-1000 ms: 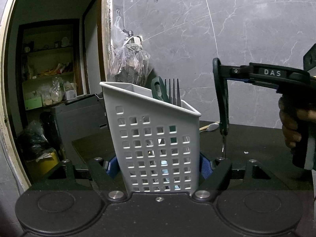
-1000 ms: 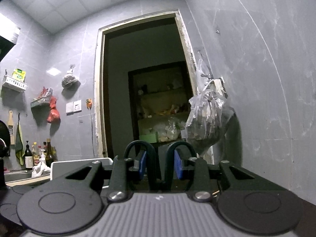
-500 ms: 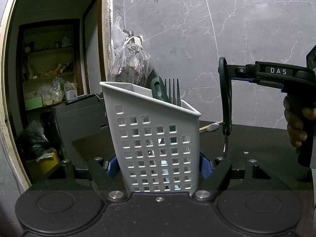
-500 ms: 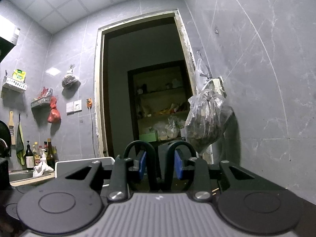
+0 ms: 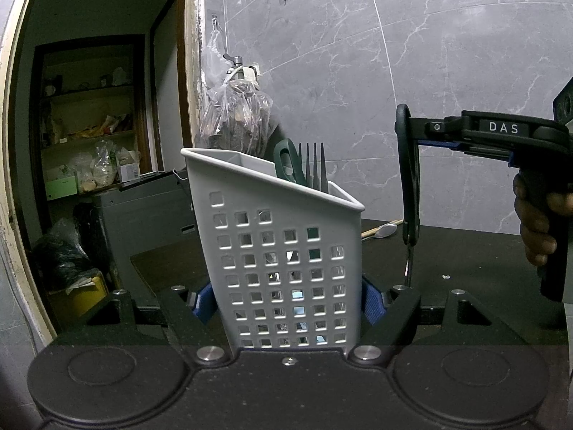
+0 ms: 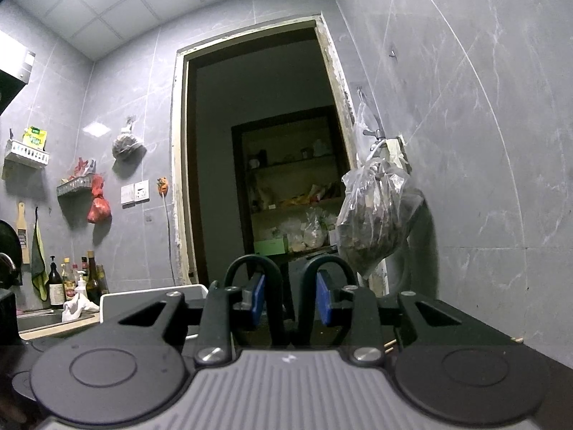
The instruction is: Organize utensils
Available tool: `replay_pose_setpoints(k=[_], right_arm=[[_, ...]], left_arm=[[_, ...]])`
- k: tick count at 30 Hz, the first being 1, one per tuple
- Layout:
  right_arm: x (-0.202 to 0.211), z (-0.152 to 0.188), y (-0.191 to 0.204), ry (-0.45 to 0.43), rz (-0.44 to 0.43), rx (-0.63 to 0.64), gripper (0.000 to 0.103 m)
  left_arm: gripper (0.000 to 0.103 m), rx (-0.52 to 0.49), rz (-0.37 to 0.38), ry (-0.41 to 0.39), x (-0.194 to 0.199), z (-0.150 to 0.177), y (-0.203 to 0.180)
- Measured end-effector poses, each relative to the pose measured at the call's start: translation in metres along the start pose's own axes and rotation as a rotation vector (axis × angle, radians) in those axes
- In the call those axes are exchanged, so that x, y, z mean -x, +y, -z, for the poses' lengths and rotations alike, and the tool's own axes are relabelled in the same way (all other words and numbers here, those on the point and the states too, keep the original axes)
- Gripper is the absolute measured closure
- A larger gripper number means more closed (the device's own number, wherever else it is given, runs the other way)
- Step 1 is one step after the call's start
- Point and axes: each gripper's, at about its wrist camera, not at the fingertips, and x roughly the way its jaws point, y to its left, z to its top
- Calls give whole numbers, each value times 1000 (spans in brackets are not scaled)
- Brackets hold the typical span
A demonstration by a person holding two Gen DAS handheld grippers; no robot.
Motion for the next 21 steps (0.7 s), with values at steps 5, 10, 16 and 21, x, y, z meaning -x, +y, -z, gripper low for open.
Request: replay_pose_setpoints(k=[5, 10, 16, 21], right_arm=[[1, 0, -2, 3, -4, 0, 69], [0, 1, -2, 7, -5, 2, 68], [0, 2, -2, 11, -10, 1, 68], [-4, 5, -2, 13, -18, 11, 71]], left_arm=[[25, 0, 0, 0, 0, 0, 0], [25, 0, 0, 0, 0, 0, 0], [25, 0, 0, 0, 0, 0, 0], [25, -1, 0, 0, 0, 0, 0]])
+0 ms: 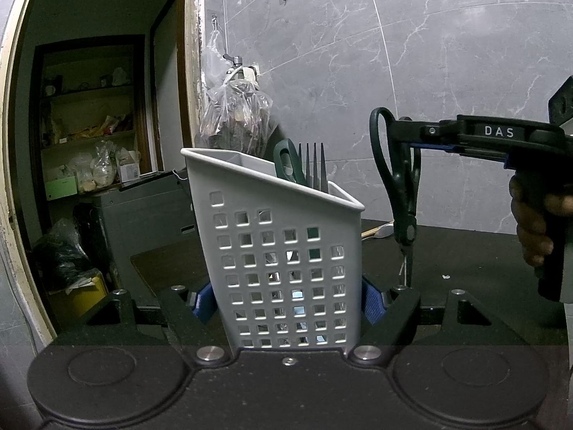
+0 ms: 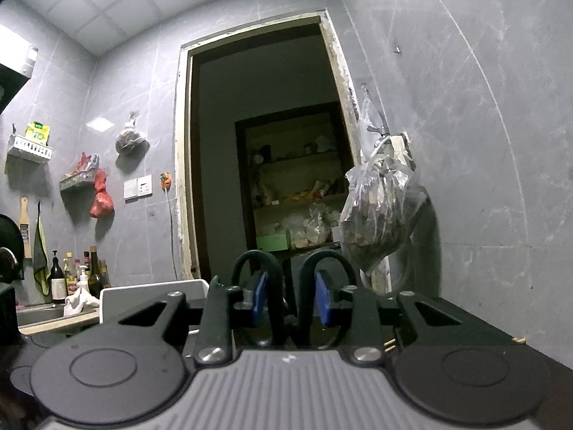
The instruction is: Organize utensils
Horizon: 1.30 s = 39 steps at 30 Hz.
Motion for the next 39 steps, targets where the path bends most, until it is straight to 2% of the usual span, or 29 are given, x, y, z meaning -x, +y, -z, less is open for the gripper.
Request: replay_pose_setpoints(k=[6, 12, 19, 27, 33, 39], right_arm=[[2, 1, 2, -3, -14, 13, 71], [22, 5, 1, -33, -42, -1, 70], [29, 1, -2, -30, -26, -14, 67], [28, -1, -1, -16, -16, -9, 70], [19, -12, 8, 34, -36, 36, 71], [4, -44, 29, 59, -87, 112, 71]], left_arm=[[25, 0, 0, 0, 0, 0, 0], [25, 0, -1, 0, 0, 0, 0], [25, -1, -1, 0, 0, 0, 0], [25, 0, 0, 0, 0, 0, 0], [25, 0, 0, 0, 0, 0, 0], [25, 0, 0, 0, 0, 0, 0]])
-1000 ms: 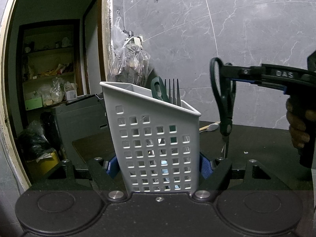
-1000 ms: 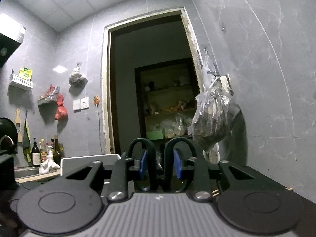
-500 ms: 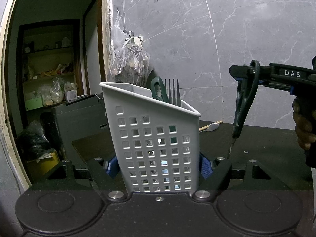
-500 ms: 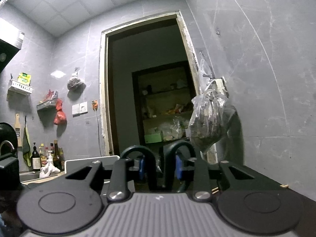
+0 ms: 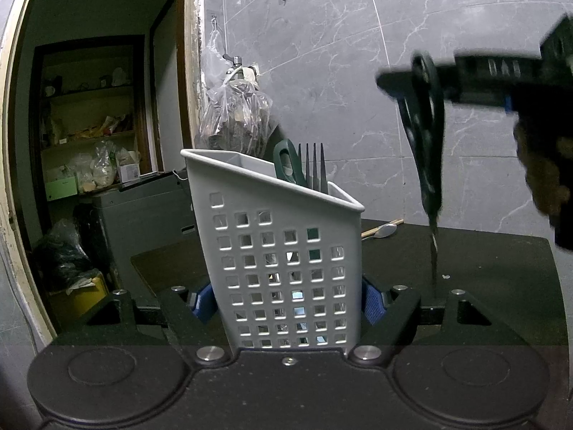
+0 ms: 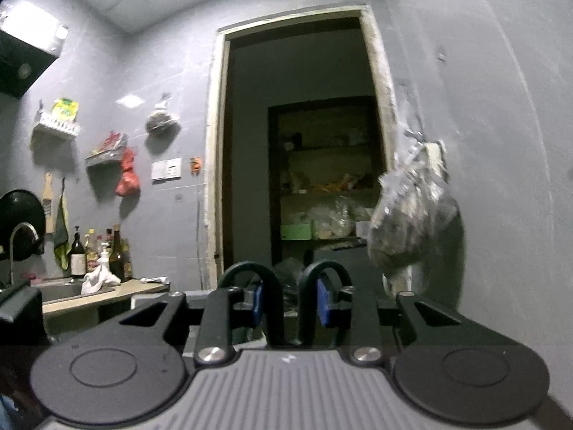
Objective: Organize utensils
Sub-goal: 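Lift the green scissors over the caddy rim and drop them in, opening the right gripper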
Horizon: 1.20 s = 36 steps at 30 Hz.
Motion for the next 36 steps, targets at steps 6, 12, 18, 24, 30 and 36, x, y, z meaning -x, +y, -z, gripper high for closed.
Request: replay_pose_setpoints(k=[6, 12, 18, 24, 30, 36], right_arm=[[-1, -43, 31, -76, -39, 125, 71], [-14, -79, 57, -181, -125, 176, 71], [-45, -87, 67, -195, -216, 122, 71], [-66, -70, 65, -141, -261, 52, 71], [-78, -46, 56, -77, -243, 4, 71], [-85, -27, 49, -25, -231, -29, 71]], left_arm=[[25, 1, 0, 0, 0, 0, 0], [25, 0, 0, 0, 0, 0, 0], [25, 2, -1, 0, 0, -2, 1], [25, 2, -3, 1, 1, -2, 1], [25, 2, -7, 0, 2, -2, 1], [25, 2, -8, 0, 2, -2, 1]])
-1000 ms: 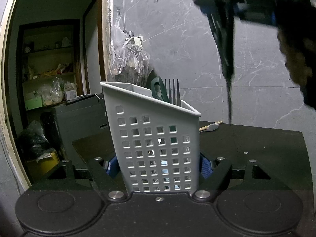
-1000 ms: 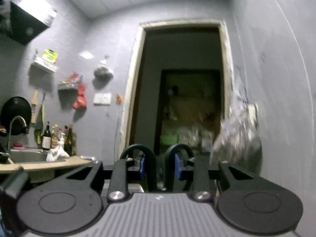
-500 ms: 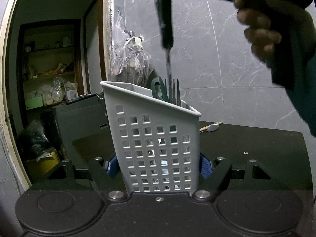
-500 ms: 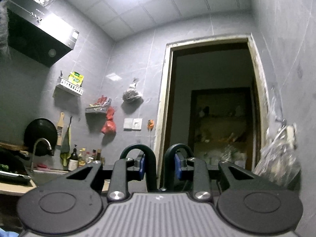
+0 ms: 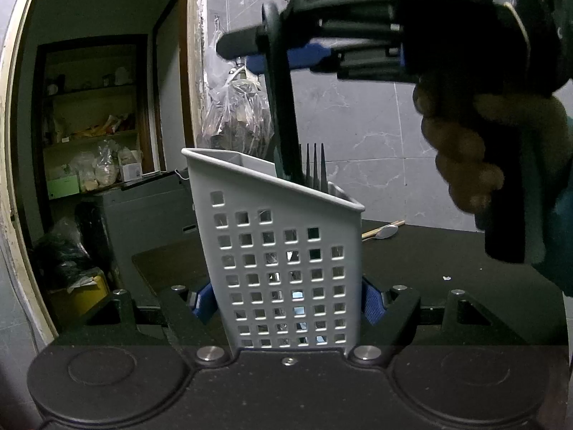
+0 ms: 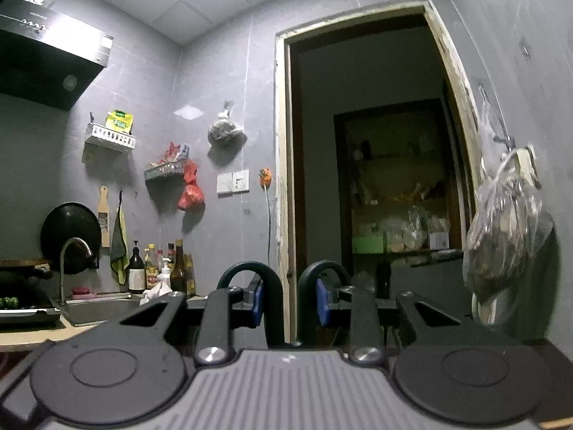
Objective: Organize utensils
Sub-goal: 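Lift the green scissors over the caddy rim and drop them in, opening the right gripper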
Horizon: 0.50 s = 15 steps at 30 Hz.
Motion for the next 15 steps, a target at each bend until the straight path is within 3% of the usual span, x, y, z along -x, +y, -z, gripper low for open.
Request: replay_pose_setpoints(k=[15], right_arm=[[-13, 33, -13, 89, 5, -62, 70]], left_arm=[[25, 0, 0, 0, 0, 0, 0]])
